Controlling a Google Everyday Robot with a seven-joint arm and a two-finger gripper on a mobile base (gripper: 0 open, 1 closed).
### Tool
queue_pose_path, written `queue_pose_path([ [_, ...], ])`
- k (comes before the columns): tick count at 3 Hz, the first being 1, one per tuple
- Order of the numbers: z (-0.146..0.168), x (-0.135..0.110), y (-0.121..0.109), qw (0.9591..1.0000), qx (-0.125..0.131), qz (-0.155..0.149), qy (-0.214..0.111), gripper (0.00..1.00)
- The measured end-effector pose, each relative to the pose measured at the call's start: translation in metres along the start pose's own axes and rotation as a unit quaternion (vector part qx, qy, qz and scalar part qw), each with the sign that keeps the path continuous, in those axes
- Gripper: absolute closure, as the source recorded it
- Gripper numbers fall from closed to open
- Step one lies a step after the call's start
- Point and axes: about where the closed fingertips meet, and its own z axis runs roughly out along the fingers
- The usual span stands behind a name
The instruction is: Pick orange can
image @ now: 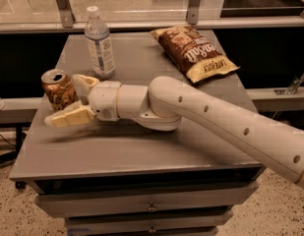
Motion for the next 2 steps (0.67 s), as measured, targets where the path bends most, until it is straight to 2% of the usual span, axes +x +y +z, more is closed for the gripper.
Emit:
queue_pose_path([
  [2,0.0051,-0.0027,0.0011,0.9999,0.007,-0.008,-0.013,0.64],
])
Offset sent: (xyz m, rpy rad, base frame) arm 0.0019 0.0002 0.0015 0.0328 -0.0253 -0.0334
